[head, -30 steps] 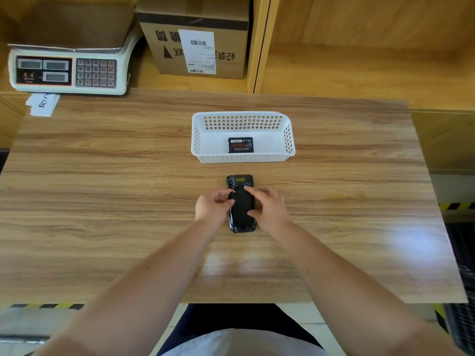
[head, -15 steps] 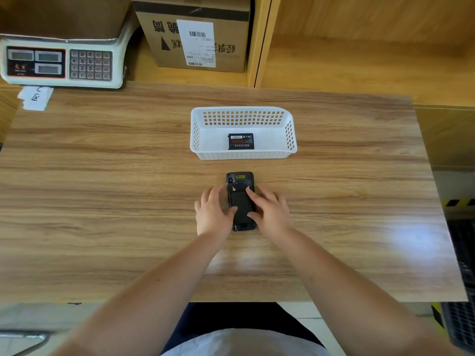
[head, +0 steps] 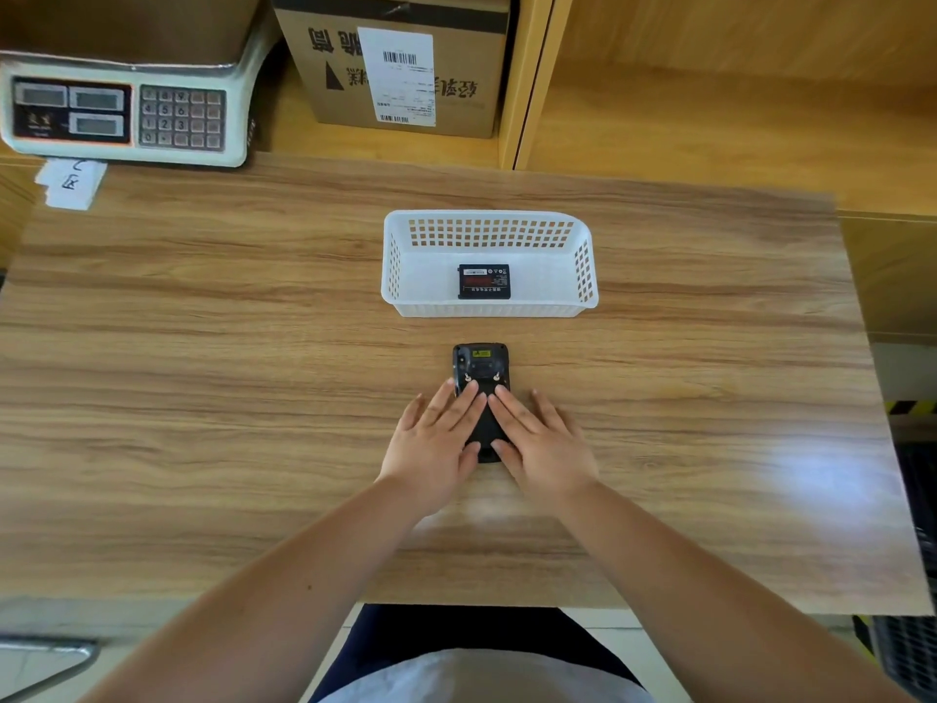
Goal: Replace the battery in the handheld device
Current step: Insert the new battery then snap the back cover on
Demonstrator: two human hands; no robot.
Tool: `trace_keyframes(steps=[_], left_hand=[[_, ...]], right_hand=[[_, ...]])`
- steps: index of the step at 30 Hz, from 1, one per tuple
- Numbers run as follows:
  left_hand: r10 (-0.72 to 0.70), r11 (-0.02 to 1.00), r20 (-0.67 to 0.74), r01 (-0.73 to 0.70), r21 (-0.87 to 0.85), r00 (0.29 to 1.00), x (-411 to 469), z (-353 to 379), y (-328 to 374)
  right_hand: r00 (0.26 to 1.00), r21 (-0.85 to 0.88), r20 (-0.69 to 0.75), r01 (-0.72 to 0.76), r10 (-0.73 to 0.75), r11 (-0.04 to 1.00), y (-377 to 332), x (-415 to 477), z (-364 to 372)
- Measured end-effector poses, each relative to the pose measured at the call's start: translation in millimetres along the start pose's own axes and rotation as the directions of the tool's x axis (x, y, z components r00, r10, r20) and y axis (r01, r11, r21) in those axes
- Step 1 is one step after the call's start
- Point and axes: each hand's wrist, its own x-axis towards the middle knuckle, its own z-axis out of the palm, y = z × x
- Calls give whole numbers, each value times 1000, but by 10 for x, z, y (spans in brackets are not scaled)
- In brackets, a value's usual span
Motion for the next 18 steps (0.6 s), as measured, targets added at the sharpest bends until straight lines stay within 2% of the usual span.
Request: trace_keyframes(steps=[4, 9, 11, 12, 14, 15, 18], left_hand=[[12, 999, 39, -14, 46, 999, 37, -85, 38], [29, 995, 91, -37, 91, 995, -208, 1, 113], [33, 994, 104, -44, 98, 994, -302, 36, 153], [34, 993, 100, -45, 105, 994, -320, 45, 168], [39, 993, 93, -49, 110, 995, -328, 41, 183], [38, 993, 95, -48, 107, 995, -323, 43, 192], [17, 996, 104, -26, 86, 994, -267, 32, 241]], right_hand=[[1000, -18, 28, -12, 12, 1000, -62, 4, -9], [997, -102, 60, 63, -57, 993, -101, -156, -10], [998, -118, 4, 55, -55, 991, -102, -235, 13], [998, -125, 26, 62, -59, 990, -86, -242, 31], [995, -105, 55, 87, -81, 991, -50, -238, 53], [997, -88, 21, 79, -78, 993, -46, -233, 73], [999, -36, 41, 30, -29, 999, -98, -230, 83]])
